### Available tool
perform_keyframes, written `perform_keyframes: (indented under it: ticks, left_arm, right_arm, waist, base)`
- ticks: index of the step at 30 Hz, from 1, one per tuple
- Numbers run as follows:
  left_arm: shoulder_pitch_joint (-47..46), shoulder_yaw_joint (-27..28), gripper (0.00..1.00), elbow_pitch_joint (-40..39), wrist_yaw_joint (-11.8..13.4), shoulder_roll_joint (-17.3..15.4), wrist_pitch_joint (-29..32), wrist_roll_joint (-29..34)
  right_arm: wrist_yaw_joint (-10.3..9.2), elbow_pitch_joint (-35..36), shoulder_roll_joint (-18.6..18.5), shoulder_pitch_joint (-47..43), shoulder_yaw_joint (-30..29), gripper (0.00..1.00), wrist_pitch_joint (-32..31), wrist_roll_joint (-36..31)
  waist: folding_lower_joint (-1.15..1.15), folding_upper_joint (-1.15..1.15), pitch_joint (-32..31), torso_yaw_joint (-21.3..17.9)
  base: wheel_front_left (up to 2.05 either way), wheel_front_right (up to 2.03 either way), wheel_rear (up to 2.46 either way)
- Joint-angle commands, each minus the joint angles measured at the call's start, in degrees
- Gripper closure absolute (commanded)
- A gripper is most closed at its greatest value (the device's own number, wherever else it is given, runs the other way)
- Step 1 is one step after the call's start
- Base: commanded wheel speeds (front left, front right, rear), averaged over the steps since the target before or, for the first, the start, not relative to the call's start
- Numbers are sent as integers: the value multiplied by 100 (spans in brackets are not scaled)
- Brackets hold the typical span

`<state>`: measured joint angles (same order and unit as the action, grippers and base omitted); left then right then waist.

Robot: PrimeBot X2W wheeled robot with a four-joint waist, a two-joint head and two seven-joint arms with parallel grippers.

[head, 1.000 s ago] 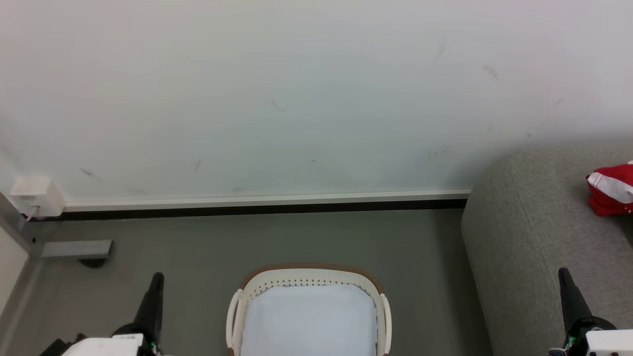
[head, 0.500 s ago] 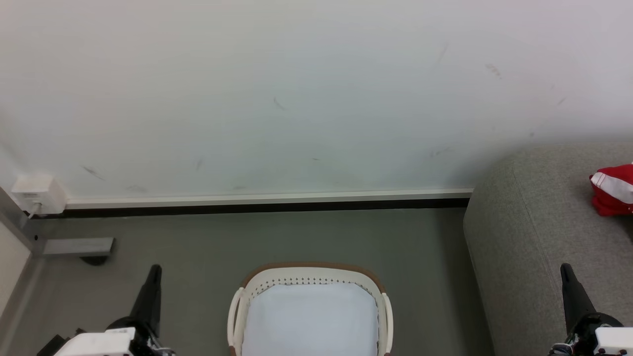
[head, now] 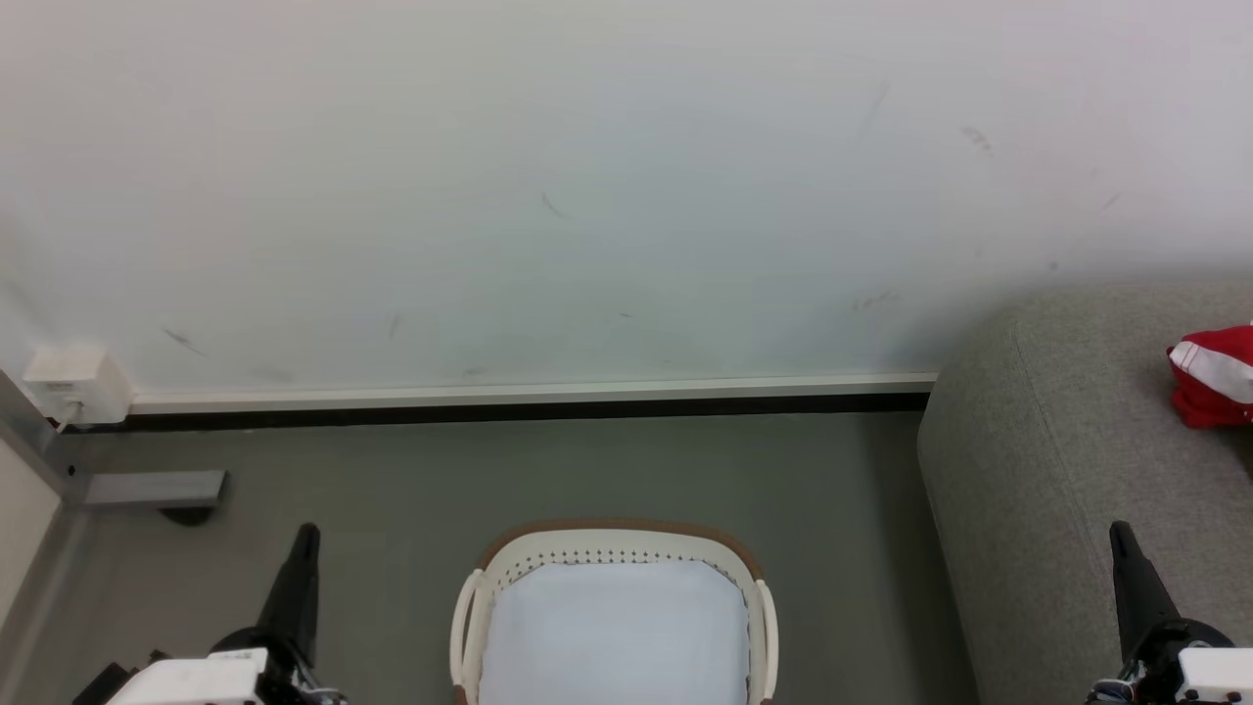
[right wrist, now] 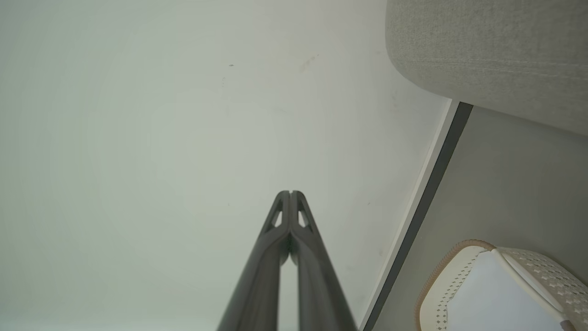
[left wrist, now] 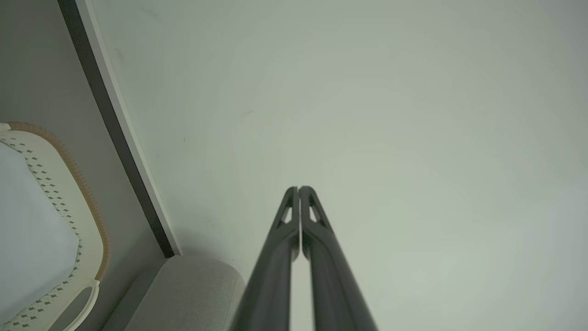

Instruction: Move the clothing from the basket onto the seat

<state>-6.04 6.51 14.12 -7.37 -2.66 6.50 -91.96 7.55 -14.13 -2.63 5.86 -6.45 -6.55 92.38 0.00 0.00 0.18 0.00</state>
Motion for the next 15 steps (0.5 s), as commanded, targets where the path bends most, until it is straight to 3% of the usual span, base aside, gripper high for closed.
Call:
perform_keyframes:
  ticks: [1, 15]
  left_arm:
    - [-49, 13, 100, -15, -23, -40, 28, -81]
    - [-49, 13, 100, -15, -23, -40, 27, -82]
  right_arm:
    - [-12, 28, -46, 72, -23, 100, -17, 8]
    - [-12, 27, -46, 72, -23, 100, -17, 8]
  waist:
    - [0, 0, 0, 0]
    - [0, 0, 0, 0]
  base:
    - [0, 0, 0]
    - [0, 0, 0]
